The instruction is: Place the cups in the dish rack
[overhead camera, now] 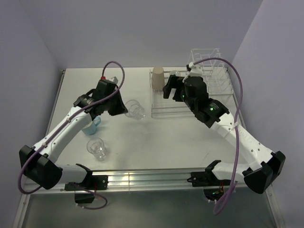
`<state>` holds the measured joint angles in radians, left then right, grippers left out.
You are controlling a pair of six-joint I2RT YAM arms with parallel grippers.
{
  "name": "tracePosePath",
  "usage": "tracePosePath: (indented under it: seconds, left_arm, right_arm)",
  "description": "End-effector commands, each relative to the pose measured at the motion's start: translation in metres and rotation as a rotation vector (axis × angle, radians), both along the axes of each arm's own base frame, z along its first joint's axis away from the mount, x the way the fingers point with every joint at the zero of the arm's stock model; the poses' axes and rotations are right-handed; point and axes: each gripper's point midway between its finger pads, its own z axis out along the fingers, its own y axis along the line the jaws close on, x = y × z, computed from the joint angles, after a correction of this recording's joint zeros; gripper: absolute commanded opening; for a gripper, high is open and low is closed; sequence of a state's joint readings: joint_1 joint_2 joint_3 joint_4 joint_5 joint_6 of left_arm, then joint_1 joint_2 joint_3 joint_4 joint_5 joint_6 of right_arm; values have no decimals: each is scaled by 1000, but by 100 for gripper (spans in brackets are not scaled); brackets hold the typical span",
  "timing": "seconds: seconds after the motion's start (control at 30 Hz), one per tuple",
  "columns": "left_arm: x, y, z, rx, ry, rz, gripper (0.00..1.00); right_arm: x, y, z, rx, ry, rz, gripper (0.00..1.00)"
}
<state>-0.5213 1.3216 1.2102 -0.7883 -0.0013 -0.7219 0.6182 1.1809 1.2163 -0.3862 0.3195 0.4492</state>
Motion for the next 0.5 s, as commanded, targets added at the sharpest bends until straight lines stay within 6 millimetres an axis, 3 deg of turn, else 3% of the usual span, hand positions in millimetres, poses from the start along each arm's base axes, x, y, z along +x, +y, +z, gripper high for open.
tracePosePath:
  seconds: [0.0, 0.13, 0.17, 0.27, 0.33, 0.37, 0.4, 0.47]
  left_arm:
    - [10, -44, 69, -250, -127, -143, 0]
    - [16, -59, 111, -473, -189, -216, 0]
    - [22, -62, 132, -537, -264, -245, 0]
    - [20, -67, 159, -726, -306, -307, 0]
    - [13, -71, 174, -815, -323, -383, 0]
    - [13, -73, 179, -844, -336, -406, 0]
    - [12, -76, 189, -889, -363, -430, 0]
    - [7, -80, 196, -943, -372, -482, 0]
  right_arm:
    - [-14, 6, 51, 113, -103, 81, 100]
    - [-30, 12, 78, 234, -169, 181, 100]
    - [-40, 13, 89, 267, -189, 223, 100]
    - [-48, 10, 94, 355, -206, 296, 100]
    - [-51, 11, 107, 437, -241, 348, 100]
    - [-50, 6, 108, 460, -250, 359, 100]
    - [-57, 13, 102, 482, -226, 434, 100]
    - [-58, 16, 109, 545, -243, 484, 100]
